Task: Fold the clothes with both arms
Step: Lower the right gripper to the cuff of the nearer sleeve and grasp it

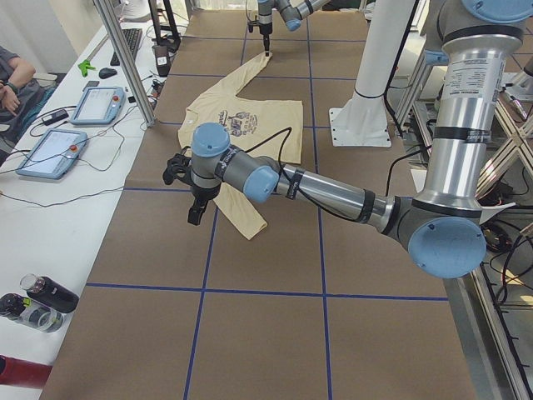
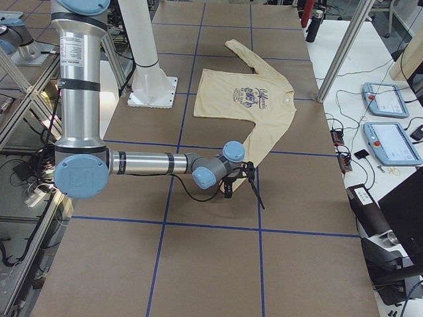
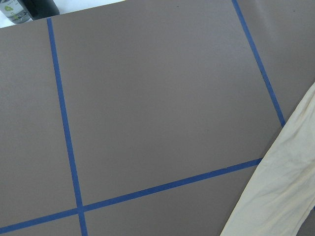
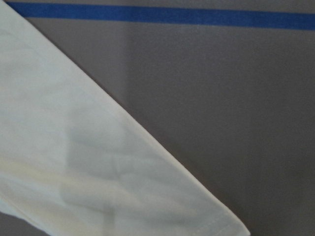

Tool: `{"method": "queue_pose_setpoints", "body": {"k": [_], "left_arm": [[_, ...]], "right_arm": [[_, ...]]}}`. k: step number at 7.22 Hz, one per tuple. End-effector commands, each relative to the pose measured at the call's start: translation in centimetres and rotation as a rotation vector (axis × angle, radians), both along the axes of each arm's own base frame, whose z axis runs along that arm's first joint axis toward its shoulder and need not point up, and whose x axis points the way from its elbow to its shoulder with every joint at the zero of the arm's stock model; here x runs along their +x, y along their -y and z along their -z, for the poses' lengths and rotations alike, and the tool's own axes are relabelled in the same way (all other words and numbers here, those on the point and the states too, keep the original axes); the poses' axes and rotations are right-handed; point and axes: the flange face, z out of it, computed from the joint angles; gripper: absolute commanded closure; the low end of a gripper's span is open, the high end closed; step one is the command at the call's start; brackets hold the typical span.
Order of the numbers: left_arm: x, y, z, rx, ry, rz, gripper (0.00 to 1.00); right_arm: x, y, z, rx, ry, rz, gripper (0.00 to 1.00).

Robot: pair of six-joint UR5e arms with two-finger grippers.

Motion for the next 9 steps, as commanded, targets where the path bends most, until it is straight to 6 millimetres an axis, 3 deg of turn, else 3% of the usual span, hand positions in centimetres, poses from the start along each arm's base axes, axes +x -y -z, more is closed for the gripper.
{"method": "queue_pose_setpoints", "body": {"k": [1,3,5,7,8,9], "left_arm": [[0.00,-0.01,0.03,0.000,0.000,0.001,0.00],[0.01,0.04,0.12,0.002,0.000,0.000,0.00],[-0.01,-0.07,0.32,0.005,-0.001,0.000,0.00],[-0.02,-0.12,0.24,0.003,-0.001,0.001,0.00],[-0.01,-0.10,0.16,0.001,-0.001,0.001,0.00],[-0.02,-0.12,0.24,0.003,-0.001,0.001,0.00]], "right_arm": [[-0.27,-0.48,-0.31,-0.007,0.000,0.011,0.01],[-0.28,-0.64,-0.39,-0.012,-0.001,0.012,0.10],[-0.24,-0.60,-0.06,-0.010,0.004,0.010,0.52],[-0.39,-0.46,-0.16,-0.019,-0.003,0.009,0.87],[-0.33,-0.42,-0.10,-0.020,-0.004,0.007,1.00],[-0.42,-0.28,0.29,-0.037,0.000,-0.012,1.00]]}}
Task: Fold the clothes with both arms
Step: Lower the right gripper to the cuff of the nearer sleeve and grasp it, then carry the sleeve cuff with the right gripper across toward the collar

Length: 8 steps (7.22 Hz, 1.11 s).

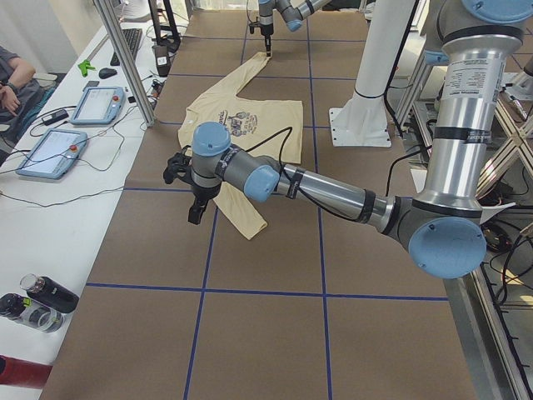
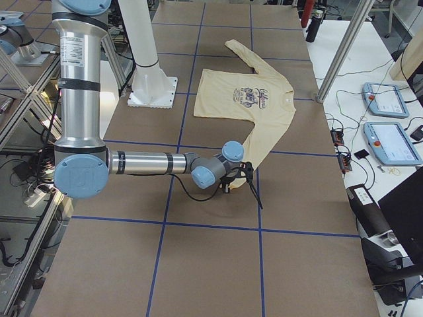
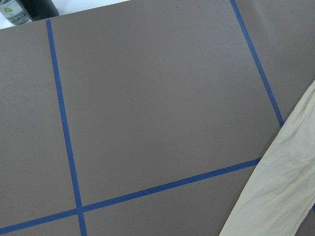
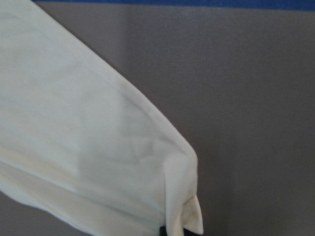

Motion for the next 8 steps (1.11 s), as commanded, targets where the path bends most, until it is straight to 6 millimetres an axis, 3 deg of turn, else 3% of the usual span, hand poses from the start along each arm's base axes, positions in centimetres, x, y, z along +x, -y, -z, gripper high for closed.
{"method": "queue_pose_setpoints", "body": {"k": [1,3,5,6,8], "left_arm": [[0.0,0.0,0.0,0.001,-0.001,-0.002,0.00],[0.0,0.0,0.1,0.001,-0.004,-0.003,0.00],[0.0,-0.1,-0.2,-0.003,-0.003,-0.003,0.00],[0.0,-0.1,-0.3,-0.005,-0.003,-0.003,0.00],[0.0,-0.1,-0.5,-0.010,-0.003,-0.004,0.00]], "right_arm": [[-0.4,0.4,1.6,-0.038,0.029,-0.032,1.00],[-0.2,0.5,5.7,-0.022,0.116,-0.017,1.00],[-0.2,4.6,11.8,0.009,0.223,-0.009,1.00],[-0.8,7.0,15.5,0.045,0.261,-0.003,1.00],[-4.2,12.6,26.0,0.063,0.296,-0.021,1.00]]}}
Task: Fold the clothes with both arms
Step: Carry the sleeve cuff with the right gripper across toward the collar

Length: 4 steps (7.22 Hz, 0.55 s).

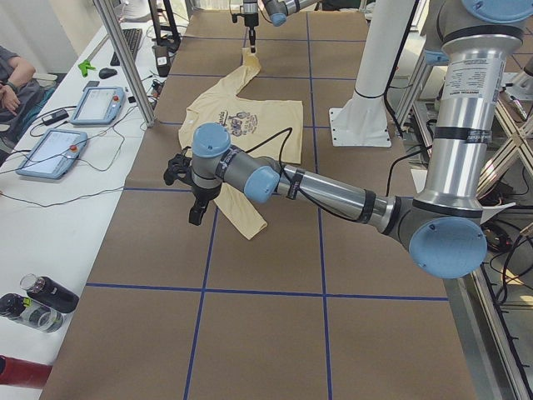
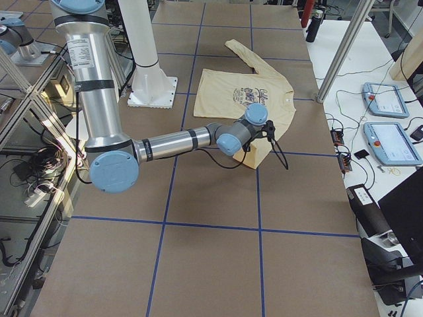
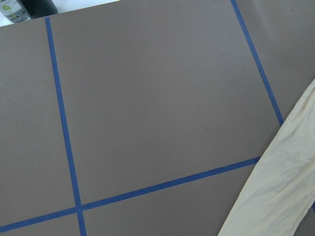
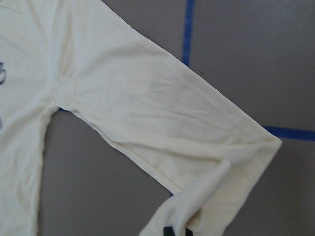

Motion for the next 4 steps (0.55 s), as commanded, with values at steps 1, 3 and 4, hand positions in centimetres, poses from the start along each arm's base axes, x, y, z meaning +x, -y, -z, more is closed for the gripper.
{"method": "queue_pose_setpoints", "body": {"k": [1,3,4], "left_arm": [[0.0,0.1,-0.5,-0.009,0.000,-0.001,0.00],[0.0,0.3,-0.7,-0.014,0.003,0.001,0.00],[0.0,0.3,-0.7,-0.015,0.002,0.000,0.00]], "right_arm": [[-4.1,4.9,10.0,-0.014,0.029,-0.011,1.00],[-8.8,7.9,14.4,0.017,0.039,0.018,1.00],[-10.8,8.5,16.7,0.045,0.043,0.027,1.00]]}}
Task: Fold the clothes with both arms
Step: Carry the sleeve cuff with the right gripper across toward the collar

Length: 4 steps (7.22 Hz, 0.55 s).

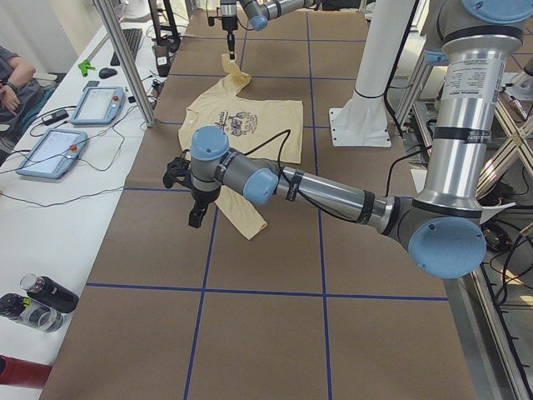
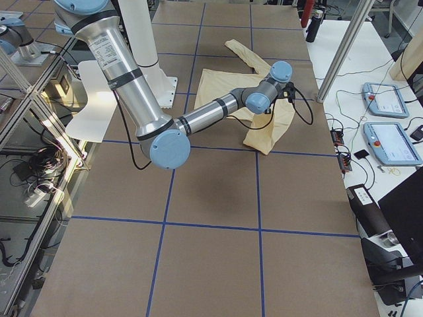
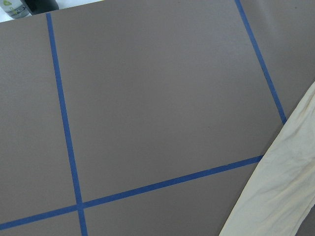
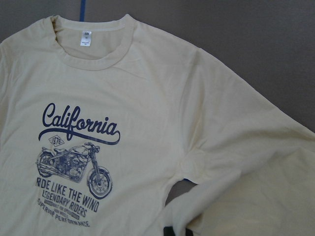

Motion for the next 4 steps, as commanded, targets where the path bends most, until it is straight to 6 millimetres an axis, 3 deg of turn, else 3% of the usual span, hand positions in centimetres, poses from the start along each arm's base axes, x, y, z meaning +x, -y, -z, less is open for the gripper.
{"method": "queue_pose_setpoints", "body": {"k": [1,3,4], "left_arm": [[0.0,0.2,-0.4,-0.007,0.001,0.000,0.00],[0.0,0.2,-0.8,-0.016,0.002,0.000,0.00],[0.0,0.3,-1.4,-0.024,0.004,-0.002,0.00]], "right_arm": [[-3.7,2.5,5.3,0.045,0.008,0.005,1.00],[-4.9,4.3,11.8,0.103,0.035,-0.002,1.00],[-7.5,4.7,15.4,0.143,0.034,-0.005,1.00]]}}
